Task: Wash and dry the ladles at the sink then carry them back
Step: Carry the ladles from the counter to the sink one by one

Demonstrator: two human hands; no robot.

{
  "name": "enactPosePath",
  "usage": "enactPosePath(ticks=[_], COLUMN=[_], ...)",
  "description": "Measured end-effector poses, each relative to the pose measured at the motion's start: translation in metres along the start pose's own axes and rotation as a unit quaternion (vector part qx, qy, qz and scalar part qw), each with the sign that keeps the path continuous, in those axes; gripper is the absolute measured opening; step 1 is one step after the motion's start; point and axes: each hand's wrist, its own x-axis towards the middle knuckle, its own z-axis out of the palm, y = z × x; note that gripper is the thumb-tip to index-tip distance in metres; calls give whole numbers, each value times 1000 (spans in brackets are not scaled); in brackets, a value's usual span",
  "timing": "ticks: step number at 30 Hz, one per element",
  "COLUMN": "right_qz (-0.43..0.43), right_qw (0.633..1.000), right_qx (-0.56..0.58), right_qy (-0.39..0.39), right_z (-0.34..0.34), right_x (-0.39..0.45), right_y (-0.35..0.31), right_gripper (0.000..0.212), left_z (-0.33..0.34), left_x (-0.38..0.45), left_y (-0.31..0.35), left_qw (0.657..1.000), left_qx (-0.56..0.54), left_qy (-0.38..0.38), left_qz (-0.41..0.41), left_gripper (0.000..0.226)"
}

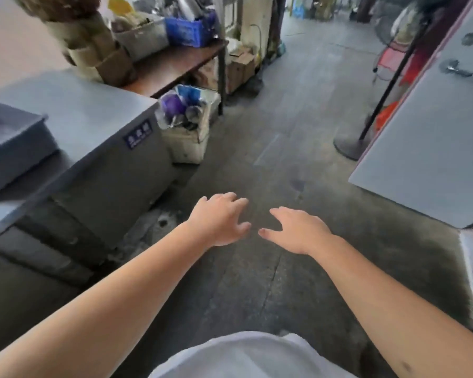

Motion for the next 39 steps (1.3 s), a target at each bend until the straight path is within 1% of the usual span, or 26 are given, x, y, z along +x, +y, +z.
enactPosePath(ticks=[2,5,8,10,11,14,16,17,19,23,26,28,31,35,39], right_qz=[-69,-150,-230,-284,-315,-392,-442,-477,-507,-584,-630,-651,-674,-679,-670], right_qw=[997,985,966,948,935,897,868,844,822,758,717,696,670,659,669], right_qx=[-32,-67,-101,-124,-142,-182,-207,-224,-236,-267,-278,-285,-290,-301,-302], right_qy=[-18,-45,-64,-74,-81,-90,-93,-98,-109,-112,-109,-108,-112,-118,-109], right_z=[-3,-3,1,4,5,8,10,11,15,25,36,41,52,65,81], right_x=[27,54,80,94,100,111,112,110,106,94,77,65,45,31,21], right_y=[-45,-98,-151,-185,-204,-251,-280,-299,-317,-360,-391,-409,-441,-481,-539], right_gripper=[84,86,86,87,87,87,87,86,85,84,85,84,83,79,72], left_z=[3,9,14,16,16,14,14,15,16,16,20,23,28,30,33], left_x=[-25,-59,-92,-112,-123,-153,-172,-186,-201,-235,-263,-279,-305,-332,-374], left_y=[-42,-86,-122,-140,-147,-157,-161,-161,-161,-151,-143,-140,-146,-171,-215], left_qw=[997,986,963,941,927,892,866,844,822,752,706,681,654,650,660], left_qx=[-18,-25,-40,-52,-61,-78,-92,-100,-110,-123,-129,-133,-140,-148,-146], left_qy=[-7,-20,-28,-25,-18,-11,-1,9,18,43,57,59,64,73,79], left_qz=[-79,-163,-266,-333,-370,-446,-492,-526,-559,-646,-694,-717,-740,-741,-733], left_gripper=[62,61,61,62,62,64,64,64,64,64,63,63,63,62,62])
